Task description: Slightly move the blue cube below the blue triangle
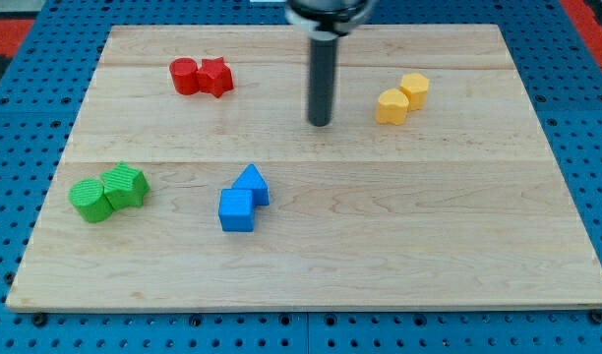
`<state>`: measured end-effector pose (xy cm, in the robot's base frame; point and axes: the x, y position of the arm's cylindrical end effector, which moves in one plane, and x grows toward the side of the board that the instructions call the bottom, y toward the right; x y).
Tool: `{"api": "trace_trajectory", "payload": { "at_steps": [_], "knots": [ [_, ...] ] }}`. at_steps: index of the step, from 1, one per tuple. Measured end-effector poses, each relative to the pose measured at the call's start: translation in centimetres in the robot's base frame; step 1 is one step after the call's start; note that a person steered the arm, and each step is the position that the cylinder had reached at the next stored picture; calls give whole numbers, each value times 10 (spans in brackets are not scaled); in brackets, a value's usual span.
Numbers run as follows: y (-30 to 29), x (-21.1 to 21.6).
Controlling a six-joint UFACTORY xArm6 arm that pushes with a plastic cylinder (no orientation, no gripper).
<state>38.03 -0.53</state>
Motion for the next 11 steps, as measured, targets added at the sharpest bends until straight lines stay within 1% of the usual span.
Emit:
{"api": "trace_trajectory", "payload": {
  "at_steps": [1,2,4,5,7,8,9,10,11],
  "knots": [
    [-57,35],
    [-61,63],
    [-105,98],
    [-108,120],
    [-102,136],
    [-89,142],
    [-96,127],
    [-95,124],
    [-80,123]
  ]
}}
